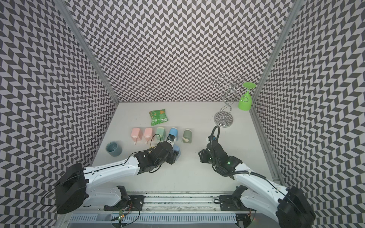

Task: Put the tray back into the pencil sharpener
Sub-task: Place the pencil sharpener at the center of the board.

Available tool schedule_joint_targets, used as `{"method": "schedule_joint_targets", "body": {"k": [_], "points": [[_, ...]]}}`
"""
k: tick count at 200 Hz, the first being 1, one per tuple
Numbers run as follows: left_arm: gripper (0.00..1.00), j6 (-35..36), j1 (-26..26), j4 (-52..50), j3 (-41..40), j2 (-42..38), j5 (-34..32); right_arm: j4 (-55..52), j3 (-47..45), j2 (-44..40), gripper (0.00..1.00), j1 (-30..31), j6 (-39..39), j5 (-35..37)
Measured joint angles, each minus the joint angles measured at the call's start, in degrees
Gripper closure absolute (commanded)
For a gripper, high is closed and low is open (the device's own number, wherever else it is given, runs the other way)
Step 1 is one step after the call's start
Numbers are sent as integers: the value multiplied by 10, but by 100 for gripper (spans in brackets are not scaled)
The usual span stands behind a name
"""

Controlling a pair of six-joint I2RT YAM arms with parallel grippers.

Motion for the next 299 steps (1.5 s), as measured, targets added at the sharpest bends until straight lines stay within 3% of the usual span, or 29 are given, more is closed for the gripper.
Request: {"method": "schedule_joint_targets", "body": {"k": [74,115,160,226,264,280,299], "points": [[68,-111,1,-33,53,95,-104,-5,0,5,72,0,5,-3],[55,-125,10,-25,58,122,-111,-9,0,4,72,0,5,-3],[32,-129,18,-11,62,131,-110,-18,0,-6,72,0,5,-3],[22,-132,19,-7,62,133,-107,-25,0,-18,72,0,7,-3],[20,-127,10,-14,62,89,-131,-28,0,-23,71,0,7,-1],[20,-125,-3,-23,62,35,-156,-31,0,-46,67,0,7,13],[13,-125,-12,-28,56,-54,-192,-29,0,-90,62,0,3,49]]}}
